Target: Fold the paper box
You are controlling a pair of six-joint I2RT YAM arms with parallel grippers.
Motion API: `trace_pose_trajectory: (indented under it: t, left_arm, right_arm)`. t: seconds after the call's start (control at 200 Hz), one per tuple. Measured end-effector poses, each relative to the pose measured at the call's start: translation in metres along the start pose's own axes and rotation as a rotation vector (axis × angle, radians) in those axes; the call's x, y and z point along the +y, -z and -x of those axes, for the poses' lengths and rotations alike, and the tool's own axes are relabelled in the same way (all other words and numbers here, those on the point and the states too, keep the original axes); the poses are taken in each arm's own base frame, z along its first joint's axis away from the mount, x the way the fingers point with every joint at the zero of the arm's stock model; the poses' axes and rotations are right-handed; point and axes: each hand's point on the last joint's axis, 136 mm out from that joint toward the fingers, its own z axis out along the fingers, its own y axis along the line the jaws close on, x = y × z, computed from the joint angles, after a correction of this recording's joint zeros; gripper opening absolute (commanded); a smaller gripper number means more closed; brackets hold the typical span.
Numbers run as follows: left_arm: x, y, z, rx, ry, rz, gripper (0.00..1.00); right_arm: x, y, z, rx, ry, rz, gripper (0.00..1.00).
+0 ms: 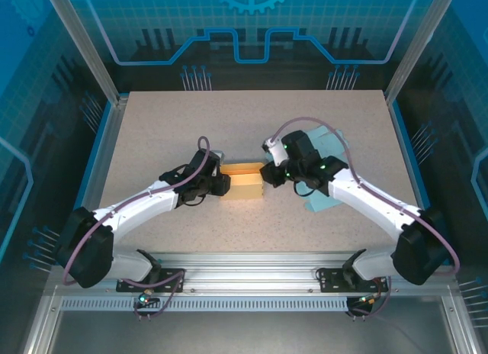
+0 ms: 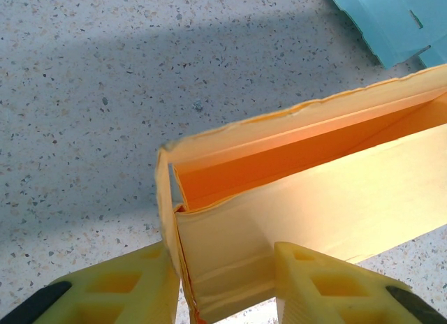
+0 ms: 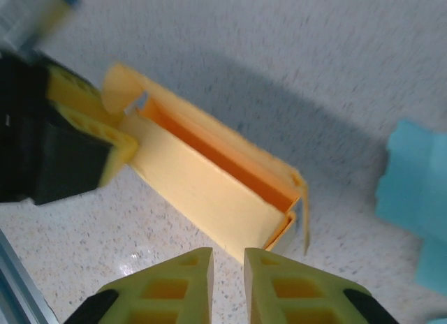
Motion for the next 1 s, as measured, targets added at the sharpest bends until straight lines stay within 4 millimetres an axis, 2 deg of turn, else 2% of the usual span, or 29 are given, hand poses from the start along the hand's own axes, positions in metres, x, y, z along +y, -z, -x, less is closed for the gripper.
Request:
trace_pose_trajectory:
  t: [0.1, 0.205, 0.27, 0.42, 0.52, 0.625, 0.85, 1.0]
  left_arm:
    - [0.000, 0.000, 0.000, 0.000, 0.000, 0.000, 0.38]
    - [0.000, 0.000, 0.000, 0.000, 0.000, 0.000, 0.38]
    - [0.000, 0.000, 0.000, 0.001, 0.000, 0.001, 0.38]
    - [0.000, 0.000, 0.000, 0.001, 0.000, 0.001, 0.38]
    - [0.000, 0.000, 0.000, 0.001, 0.000, 0.001, 0.38]
    - [0.000, 0.000, 0.000, 0.001, 0.000, 0.001, 0.38]
    - [0.000, 0.000, 0.000, 0.001, 0.000, 0.001, 0.38]
    - [0.000, 0.000, 0.000, 0.001, 0.000, 0.001, 0.38]
  right_arm:
    - [-0.003, 0.019, 0.028, -0.029, 0.020, -0.047, 0.28]
    - [-0.012, 0.021, 0.036, 0.016, 0.030, -0.104, 0.33]
    - [-0.019, 0.012, 0.028, 0.078, 0.030, -0.130, 0.35]
    - [-0.033, -0.016, -0.013, 0.264, 0.015, -0.157, 0.40]
    - [-0.037, -0.026, -0.029, 0.335, 0.011, -0.159, 0.42]
    - [-0.036, -0.030, -0.033, 0.358, 0.011, -0.145, 0.42]
    - [-0.031, -0.034, -0.023, 0.345, 0.012, -0.115, 0.44]
    - [-0.031, -0.041, -0.027, 0.367, 0.008, -0.108, 0.45]
